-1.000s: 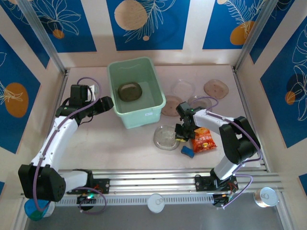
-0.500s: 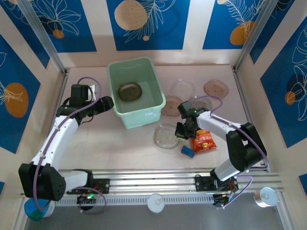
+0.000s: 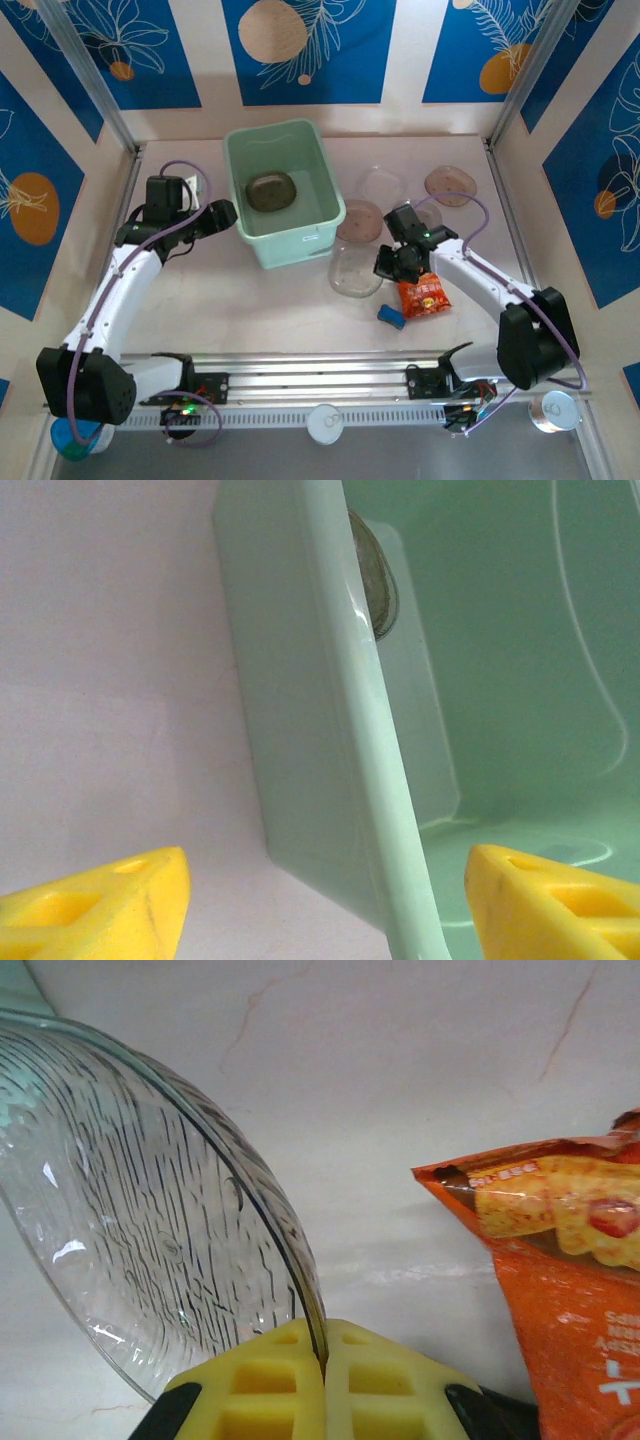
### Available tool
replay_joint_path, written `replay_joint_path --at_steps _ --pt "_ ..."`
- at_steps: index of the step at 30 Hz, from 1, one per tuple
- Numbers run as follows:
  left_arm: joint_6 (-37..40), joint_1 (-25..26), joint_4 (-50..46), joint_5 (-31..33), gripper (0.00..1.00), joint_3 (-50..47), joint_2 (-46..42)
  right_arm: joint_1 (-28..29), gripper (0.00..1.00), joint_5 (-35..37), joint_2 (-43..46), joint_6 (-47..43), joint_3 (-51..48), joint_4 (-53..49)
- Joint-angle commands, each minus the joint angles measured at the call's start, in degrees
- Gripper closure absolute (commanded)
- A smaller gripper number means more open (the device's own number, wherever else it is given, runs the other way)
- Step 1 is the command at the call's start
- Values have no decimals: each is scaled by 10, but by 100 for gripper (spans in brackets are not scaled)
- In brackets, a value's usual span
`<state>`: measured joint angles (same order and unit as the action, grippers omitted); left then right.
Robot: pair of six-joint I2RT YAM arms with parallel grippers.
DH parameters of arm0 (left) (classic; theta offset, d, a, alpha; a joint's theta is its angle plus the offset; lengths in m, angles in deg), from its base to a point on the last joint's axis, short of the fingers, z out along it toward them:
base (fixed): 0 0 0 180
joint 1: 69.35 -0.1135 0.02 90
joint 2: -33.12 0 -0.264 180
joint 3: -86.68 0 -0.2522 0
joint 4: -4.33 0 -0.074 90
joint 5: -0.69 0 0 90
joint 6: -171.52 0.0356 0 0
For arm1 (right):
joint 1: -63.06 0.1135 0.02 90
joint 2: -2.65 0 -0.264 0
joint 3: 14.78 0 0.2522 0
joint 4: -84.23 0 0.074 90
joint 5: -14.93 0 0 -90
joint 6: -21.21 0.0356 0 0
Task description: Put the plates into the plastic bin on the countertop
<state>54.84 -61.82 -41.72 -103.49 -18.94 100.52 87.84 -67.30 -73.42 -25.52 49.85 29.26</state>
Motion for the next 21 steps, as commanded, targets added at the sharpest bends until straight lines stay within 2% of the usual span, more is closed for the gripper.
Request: replay_joint_path --at_steps 1,11,15,21 --pt "-5 7 9 -12 27 -2 -15 -8 100 5 25 11 14 -28" --pt "1 7 13 -20 27 4 -14 -46 100 22 82 48 51 -56" --pt "1 7 21 -30 27 11 -4 -68 100 8 81 59 76 -54" --pt "0 7 25 -37 27 22 1 -89 100 23 62 72 123 -90"
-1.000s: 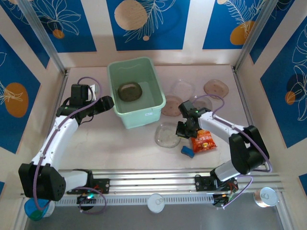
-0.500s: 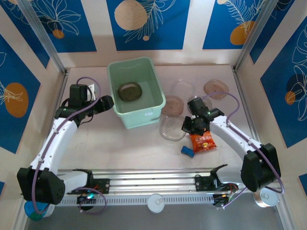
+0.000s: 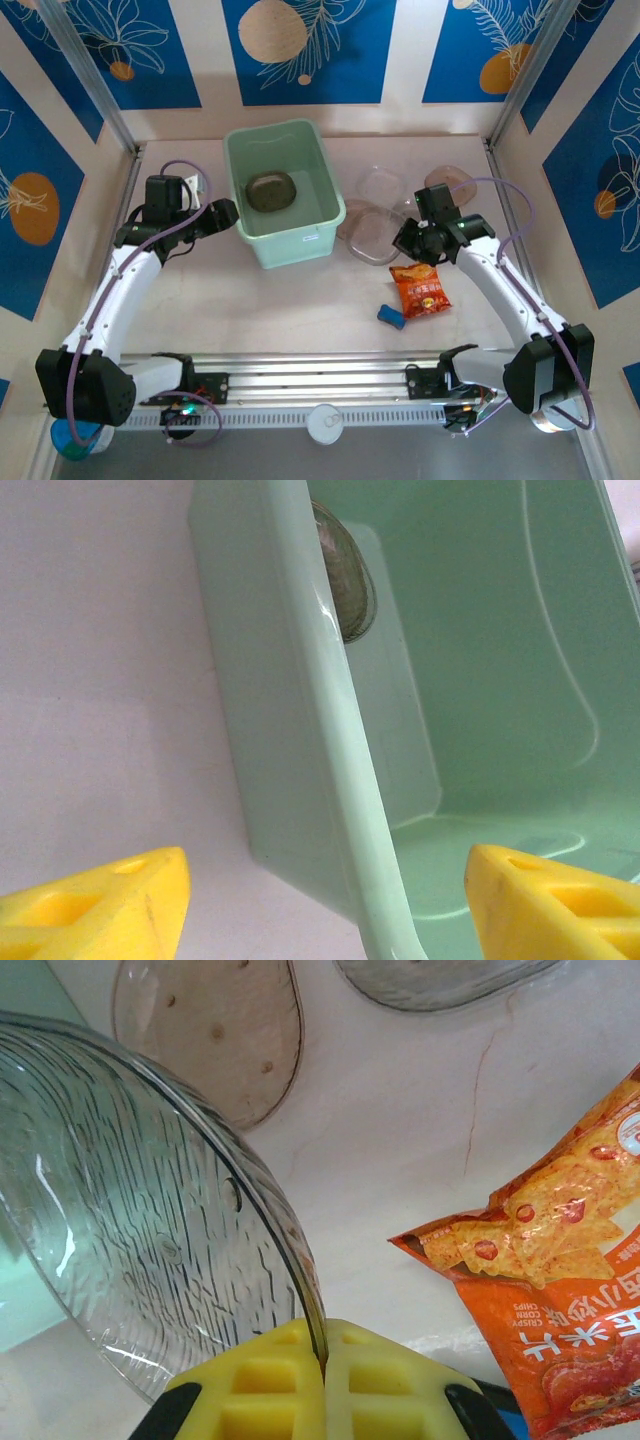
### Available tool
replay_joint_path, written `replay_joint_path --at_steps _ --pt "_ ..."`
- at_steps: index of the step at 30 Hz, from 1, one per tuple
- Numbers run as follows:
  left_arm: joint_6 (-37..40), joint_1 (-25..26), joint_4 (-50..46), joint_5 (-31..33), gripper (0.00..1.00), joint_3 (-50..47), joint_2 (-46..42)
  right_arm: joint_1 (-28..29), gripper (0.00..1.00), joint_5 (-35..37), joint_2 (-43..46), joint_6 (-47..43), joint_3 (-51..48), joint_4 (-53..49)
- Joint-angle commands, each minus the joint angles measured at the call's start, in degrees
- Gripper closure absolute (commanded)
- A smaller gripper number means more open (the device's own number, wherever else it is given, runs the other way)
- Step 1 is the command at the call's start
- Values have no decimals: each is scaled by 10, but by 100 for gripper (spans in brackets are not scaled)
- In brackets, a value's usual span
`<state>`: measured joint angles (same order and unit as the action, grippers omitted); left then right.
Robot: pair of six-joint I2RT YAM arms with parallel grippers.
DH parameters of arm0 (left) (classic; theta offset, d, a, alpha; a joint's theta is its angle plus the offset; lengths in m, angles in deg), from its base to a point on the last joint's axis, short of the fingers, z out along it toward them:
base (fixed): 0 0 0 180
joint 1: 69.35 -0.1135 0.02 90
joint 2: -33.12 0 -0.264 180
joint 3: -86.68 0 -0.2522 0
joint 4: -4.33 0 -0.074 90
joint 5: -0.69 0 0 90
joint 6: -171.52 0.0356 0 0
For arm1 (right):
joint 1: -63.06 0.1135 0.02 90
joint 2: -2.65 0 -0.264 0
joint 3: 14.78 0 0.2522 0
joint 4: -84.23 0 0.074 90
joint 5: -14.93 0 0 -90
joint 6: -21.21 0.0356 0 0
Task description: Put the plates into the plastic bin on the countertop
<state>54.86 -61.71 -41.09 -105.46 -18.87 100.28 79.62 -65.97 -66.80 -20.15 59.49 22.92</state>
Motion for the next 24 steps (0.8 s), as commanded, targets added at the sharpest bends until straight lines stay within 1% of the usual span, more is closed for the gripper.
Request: replay_joint_path --at_steps 1,11,15,18,24 --pt "-1 6 19 -19 27 23 5 -10 100 11 -5 23 34 -29" --pt "-11 7 31 -29 27 31 13 -23 100 57 19 58 136 -44" --pt "-19 8 45 -35 27 34 19 -22 100 54 5 79 198 -31" --pt "-20 8 49 -39 27 43 33 0 100 63 -30 105 249 -9" --pt "-11 8 46 -35 27 66 56 86 100 136 -133 163 353 34"
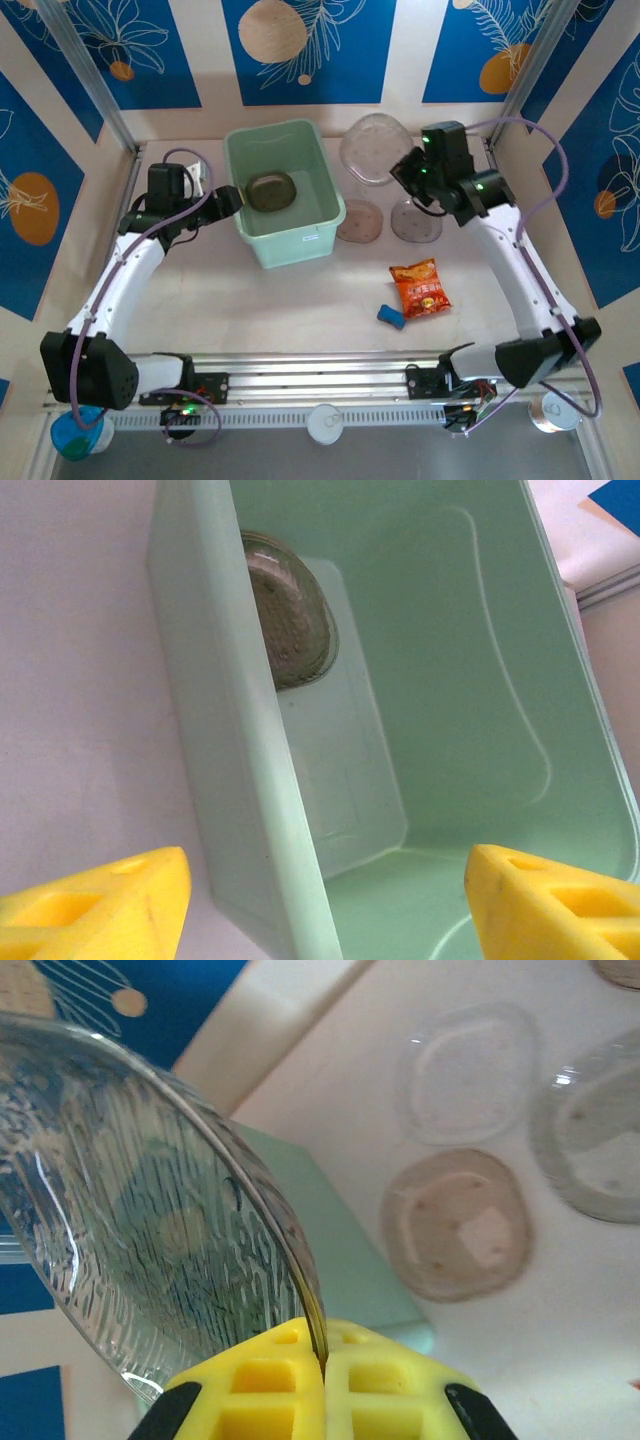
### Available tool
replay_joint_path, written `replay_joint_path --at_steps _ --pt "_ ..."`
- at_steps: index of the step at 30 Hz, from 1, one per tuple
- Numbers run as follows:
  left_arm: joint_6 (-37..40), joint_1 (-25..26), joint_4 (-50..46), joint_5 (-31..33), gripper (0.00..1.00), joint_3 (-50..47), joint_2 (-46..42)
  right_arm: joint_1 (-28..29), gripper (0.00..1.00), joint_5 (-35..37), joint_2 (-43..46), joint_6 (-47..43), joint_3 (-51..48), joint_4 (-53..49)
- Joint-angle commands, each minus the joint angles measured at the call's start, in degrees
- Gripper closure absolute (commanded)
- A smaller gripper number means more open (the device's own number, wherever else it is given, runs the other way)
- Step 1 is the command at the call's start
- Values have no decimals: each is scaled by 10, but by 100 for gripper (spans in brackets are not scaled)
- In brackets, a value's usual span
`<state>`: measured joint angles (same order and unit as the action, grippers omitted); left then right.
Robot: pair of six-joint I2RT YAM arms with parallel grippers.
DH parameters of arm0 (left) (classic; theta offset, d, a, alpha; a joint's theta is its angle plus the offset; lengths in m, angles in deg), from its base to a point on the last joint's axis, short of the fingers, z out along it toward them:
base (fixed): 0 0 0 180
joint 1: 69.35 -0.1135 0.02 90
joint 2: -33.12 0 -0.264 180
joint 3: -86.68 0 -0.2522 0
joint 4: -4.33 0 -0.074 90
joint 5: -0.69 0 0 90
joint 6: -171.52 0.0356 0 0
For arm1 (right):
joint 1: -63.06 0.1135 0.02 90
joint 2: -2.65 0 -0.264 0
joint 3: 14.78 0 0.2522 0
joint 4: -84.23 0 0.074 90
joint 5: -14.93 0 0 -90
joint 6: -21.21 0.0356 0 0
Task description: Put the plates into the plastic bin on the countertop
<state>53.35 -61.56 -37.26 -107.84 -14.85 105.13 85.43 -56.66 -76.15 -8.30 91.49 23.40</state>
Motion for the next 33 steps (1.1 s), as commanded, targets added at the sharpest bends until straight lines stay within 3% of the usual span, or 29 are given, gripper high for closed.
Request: replay_joint_path --at_steps 1,5,16,26,33 --pt "6 6 7 -10 27 31 11 41 100 43 -62 50 49 41" --pt "23 6 -13 -10 27 61 28 80 100 40 -148 96 100 71" --pt "61 -25 -56 -6 26 128 73 148 100 46 -362 235 292 33" --pt "68 -49 -67 -8 26 131 74 185 100 77 -478 369 408 -67" --pt "72 -55 -71 -2 26 131 72 202 100 97 -518 413 444 -83"
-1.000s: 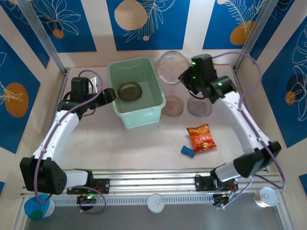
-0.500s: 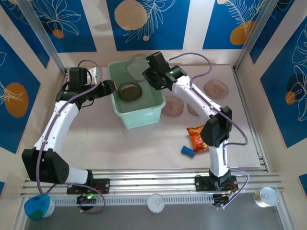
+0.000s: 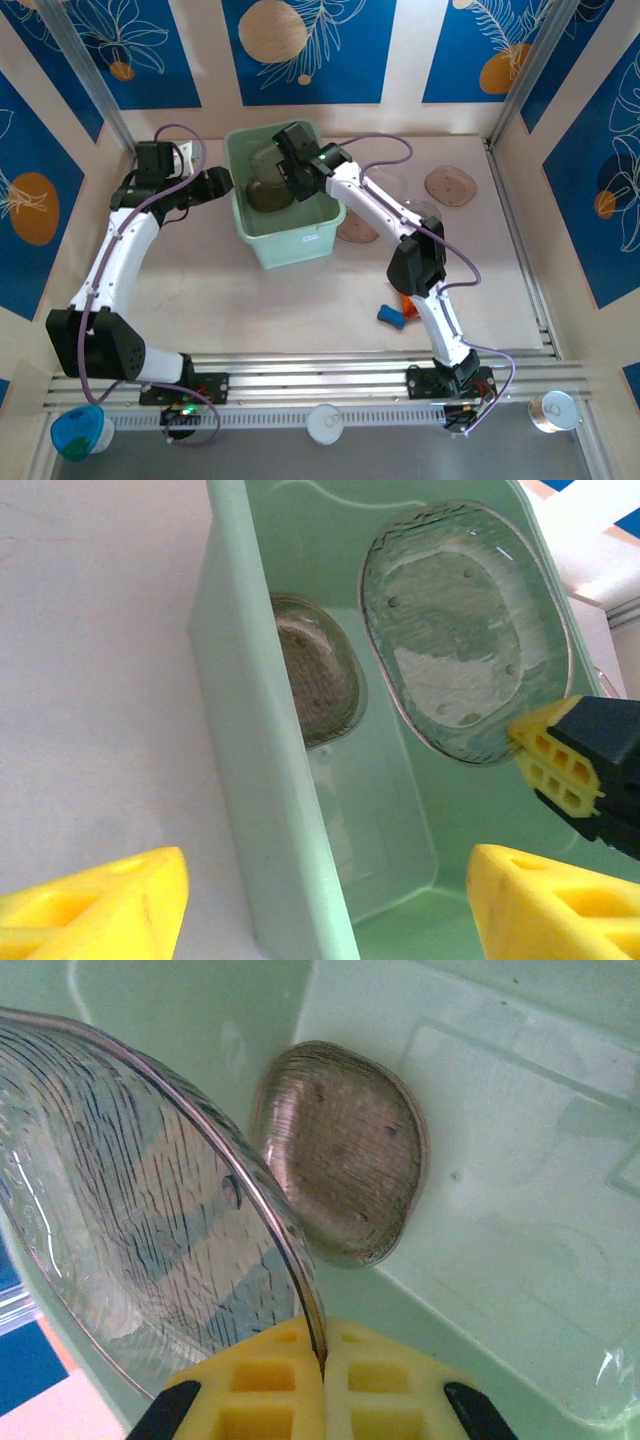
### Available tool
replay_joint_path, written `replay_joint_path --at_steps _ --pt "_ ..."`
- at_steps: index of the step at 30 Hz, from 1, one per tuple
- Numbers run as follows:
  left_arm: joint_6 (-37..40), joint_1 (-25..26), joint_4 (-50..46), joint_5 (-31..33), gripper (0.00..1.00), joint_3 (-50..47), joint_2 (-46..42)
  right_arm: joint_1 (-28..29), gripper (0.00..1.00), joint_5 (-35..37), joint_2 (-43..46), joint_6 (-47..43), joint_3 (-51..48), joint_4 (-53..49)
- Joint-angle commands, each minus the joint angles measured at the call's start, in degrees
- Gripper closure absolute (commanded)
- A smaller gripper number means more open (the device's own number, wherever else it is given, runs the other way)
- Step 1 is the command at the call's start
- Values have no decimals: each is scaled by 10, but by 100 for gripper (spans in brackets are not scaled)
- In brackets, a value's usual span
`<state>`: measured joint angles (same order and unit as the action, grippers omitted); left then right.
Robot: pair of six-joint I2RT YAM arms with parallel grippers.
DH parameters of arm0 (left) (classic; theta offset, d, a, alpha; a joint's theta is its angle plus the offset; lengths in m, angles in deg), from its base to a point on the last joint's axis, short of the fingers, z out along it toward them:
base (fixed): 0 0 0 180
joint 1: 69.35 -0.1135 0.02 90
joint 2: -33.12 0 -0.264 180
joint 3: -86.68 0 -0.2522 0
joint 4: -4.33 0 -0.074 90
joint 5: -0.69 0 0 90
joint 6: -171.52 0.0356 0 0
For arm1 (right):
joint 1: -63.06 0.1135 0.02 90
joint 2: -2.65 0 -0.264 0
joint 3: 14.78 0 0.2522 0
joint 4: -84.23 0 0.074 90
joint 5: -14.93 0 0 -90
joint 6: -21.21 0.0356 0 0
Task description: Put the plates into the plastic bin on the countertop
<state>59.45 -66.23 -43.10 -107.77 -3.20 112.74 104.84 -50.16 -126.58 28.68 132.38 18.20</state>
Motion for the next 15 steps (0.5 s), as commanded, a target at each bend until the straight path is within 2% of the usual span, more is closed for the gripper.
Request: replay_joint_path --at_steps 1,15 --pt "11 -9 -12 -3 26 14 -3 10 100 35 -23 49 47 -40" --pt "26 -14 -27 -6 25 22 4 32 100 45 -114 128 110 -62"
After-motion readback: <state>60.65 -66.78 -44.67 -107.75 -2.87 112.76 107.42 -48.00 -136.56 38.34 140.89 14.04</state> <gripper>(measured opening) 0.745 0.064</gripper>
